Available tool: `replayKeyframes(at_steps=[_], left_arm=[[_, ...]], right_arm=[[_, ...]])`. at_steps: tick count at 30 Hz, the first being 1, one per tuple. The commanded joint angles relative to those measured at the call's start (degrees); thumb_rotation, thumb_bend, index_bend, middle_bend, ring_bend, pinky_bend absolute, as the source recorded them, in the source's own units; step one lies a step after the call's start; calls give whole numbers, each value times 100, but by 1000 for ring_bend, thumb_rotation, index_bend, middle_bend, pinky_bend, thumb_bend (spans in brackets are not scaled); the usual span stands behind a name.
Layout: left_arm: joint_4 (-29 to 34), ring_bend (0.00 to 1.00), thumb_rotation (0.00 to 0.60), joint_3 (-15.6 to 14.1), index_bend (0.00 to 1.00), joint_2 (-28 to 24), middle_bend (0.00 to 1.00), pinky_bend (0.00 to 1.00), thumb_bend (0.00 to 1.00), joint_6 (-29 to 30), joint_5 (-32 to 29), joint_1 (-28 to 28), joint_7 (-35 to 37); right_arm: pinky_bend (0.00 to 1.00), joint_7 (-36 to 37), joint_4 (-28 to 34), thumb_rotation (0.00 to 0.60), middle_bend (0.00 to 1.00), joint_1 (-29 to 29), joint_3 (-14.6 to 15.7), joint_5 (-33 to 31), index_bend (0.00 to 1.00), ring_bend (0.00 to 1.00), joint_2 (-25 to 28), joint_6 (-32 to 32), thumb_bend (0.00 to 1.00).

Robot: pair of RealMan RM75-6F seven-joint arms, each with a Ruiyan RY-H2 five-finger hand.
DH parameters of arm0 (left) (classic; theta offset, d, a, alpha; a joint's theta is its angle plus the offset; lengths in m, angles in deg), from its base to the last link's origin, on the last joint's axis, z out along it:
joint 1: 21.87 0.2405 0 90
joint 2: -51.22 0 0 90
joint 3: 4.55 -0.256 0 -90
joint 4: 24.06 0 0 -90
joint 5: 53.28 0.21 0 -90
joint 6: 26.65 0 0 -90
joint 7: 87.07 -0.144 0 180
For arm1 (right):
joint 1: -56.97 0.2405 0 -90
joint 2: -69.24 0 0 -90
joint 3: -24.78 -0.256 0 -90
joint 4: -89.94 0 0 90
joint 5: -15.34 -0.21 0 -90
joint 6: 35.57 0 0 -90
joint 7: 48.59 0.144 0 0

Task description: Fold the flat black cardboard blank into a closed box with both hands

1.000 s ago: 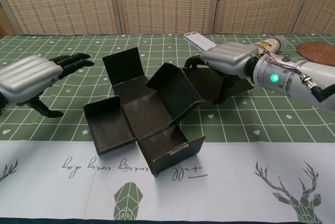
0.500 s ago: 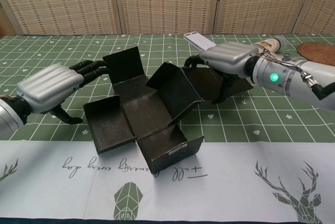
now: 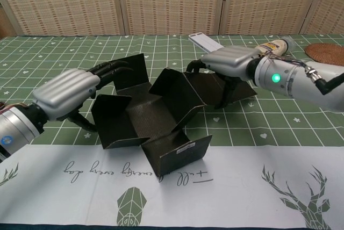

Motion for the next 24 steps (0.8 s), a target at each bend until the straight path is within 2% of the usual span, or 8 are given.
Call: replayKeyframes(at_steps=[1,7,12,16,24], left_arm=[[146,48,600,-26,0,-30,0,465,63,29,37,-43,240],[614,88,600,-16,0,-265,0,488,63,-70,-1,-142,950],[976,318,600,11,0,-437,0,633,63,-431,-185,-241,1442],[1069,398,600,10,0,-487,0,720,63,-584,-242,-299,1719],[1184,435,600,19,0,-546,0,765,63,-859,-338,-424,2305]], right_arm=[[1000,-22,62,600,408,74,-20,-7,225,835,83,152,306],[1000,-172,232,600,408,317,10,-17,227,834,366,620,310],[1000,-251,386,600,408,447,40,19,241,835,509,772,311],[1000,-326,449,600,408,538,87,75,243,834,600,857,313],[1000,-441,578,600,411,725,214,304,248,835,778,1030,319]])
